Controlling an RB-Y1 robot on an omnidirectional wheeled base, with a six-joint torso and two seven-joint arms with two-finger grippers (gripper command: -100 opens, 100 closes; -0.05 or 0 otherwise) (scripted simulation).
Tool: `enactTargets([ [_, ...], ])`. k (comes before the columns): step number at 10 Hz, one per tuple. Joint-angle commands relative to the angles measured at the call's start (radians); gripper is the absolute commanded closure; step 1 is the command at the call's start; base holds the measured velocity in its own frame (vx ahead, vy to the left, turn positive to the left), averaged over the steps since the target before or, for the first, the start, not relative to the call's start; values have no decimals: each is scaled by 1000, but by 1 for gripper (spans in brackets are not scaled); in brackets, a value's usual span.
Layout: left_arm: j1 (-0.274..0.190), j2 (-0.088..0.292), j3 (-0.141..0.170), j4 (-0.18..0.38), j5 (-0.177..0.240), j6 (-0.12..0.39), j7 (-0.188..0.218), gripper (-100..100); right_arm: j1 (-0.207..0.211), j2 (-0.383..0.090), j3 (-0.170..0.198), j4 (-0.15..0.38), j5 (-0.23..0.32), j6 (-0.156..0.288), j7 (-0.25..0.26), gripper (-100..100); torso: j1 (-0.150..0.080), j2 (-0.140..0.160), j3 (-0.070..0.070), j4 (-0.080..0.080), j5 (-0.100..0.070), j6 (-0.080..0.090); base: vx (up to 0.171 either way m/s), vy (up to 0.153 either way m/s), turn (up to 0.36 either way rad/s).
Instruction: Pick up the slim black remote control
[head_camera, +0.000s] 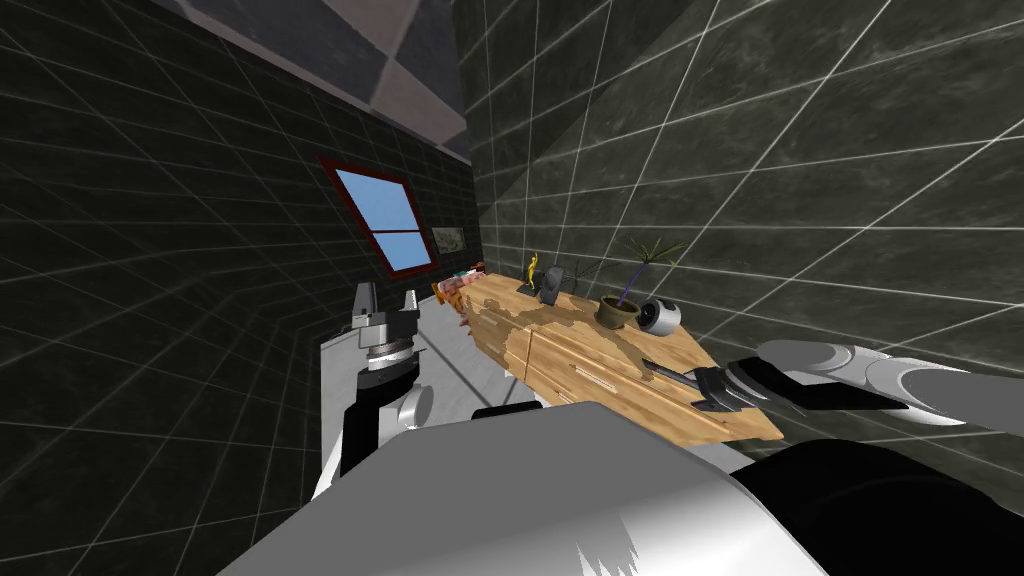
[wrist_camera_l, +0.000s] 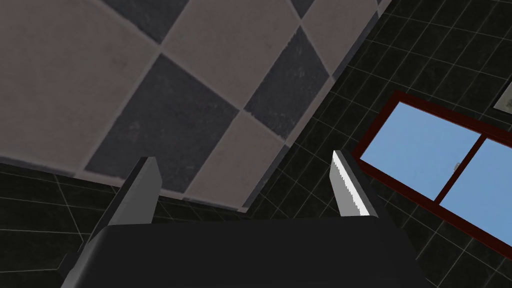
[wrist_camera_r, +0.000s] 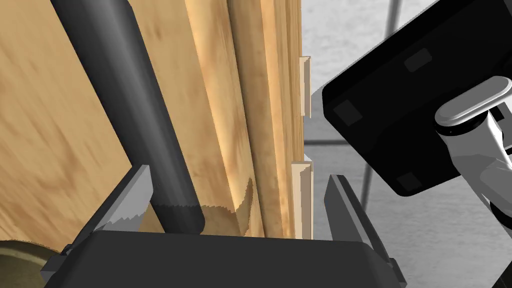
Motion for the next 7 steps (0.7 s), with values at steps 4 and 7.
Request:
enactTargets([
  [4,0,0,0,0,0,0,0,0,9,-15,33,4,5,1,30,0,4,8,4,2,0,1,89,-63,107],
  [7,0,0,0,0,0,0,0,0,15,41,43,23,18,31,45,-100,7,13,8,3,1,1,11,-13,57],
])
